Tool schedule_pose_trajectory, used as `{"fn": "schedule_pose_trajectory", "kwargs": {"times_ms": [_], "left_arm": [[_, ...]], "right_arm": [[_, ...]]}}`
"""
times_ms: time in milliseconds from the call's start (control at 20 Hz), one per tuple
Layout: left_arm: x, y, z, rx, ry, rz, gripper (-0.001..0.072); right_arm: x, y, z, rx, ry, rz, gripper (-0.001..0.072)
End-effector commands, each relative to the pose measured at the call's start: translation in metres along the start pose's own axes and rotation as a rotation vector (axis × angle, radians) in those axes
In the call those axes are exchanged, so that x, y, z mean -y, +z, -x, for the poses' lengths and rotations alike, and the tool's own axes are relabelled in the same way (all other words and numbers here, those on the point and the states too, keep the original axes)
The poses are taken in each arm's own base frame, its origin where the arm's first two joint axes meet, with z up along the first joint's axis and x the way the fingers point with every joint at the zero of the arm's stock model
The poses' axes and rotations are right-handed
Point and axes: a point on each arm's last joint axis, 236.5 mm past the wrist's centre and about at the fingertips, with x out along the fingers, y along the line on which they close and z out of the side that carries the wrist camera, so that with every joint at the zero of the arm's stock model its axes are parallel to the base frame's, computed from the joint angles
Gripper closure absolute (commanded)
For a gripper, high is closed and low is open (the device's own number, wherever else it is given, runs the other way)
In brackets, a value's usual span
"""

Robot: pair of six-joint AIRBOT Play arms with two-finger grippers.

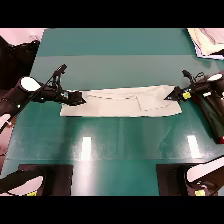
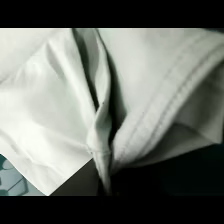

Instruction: Fold the shirts.

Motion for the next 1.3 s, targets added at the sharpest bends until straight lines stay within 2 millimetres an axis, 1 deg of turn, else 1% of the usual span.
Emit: {"fn": "schedule_pose_trajectory", "kwargs": {"times_ms": [0,100,200,300,400,500,600,650,750,800,900,1000,1100,1250], "left_arm": [[0.000,0.010,0.000,0.040,-0.001,0.040,0.0683],[0.004,0.016,-0.003,0.046,-0.011,0.051,0.0684],[0.017,0.021,-0.017,0.033,-0.022,0.017,0.0684],[0.039,0.028,-0.043,0.008,-0.039,-0.040,0.0684],[0.062,0.032,-0.076,-0.039,-0.063,-0.092,0.0684],[0.082,0.033,-0.114,-0.087,-0.083,-0.119,0.0684],[0.093,0.028,-0.150,-0.129,-0.093,-0.127,0.0684],[0.096,0.025,-0.164,-0.148,-0.094,-0.123,0.0684],[0.100,0.024,-0.184,-0.161,-0.100,-0.121,0.0684],[0.099,0.028,-0.190,-0.155,-0.098,-0.106,0.0684],[0.099,0.040,-0.193,-0.107,-0.096,-0.098,0.0684],[0.099,0.047,-0.193,-0.082,-0.091,-0.084,0.0683],[0.093,0.045,-0.193,-0.093,-0.068,-0.108,0.0683],[0.084,0.038,-0.191,-0.127,-0.038,-0.139,0.0683]], "right_arm": [[-0.026,0.007,0.010,0.039,0.031,0.066,0.0696],[-0.057,0.017,0.031,0.114,0.064,0.104,0.0697],[-0.093,0.021,0.051,0.173,0.078,0.153,0.0698],[-0.134,0.021,0.068,0.184,0.074,0.228,0.0699],[-0.180,0.023,0.082,0.200,0.074,0.299,0.0698],[-0.226,0.021,0.088,0.200,0.081,0.385,0.0699],[-0.268,0.017,0.085,0.194,0.094,0.456,0.0699],[-0.286,0.015,0.084,0.195,0.101,0.487,0.0699],[-0.317,0.009,0.075,0.184,0.120,0.545,0.0699],[-0.331,0.004,0.068,0.170,0.130,0.568,0.0699],[-0.352,-0.004,0.053,0.139,0.147,0.615,0.0699],[-0.363,-0.009,0.037,0.107,0.142,0.643,0.0699],[-0.371,-0.013,0.021,0.078,0.134,0.665,0.0698],[-0.383,-0.015,0.007,0.063,0.149,0.689,0.0699]]}}
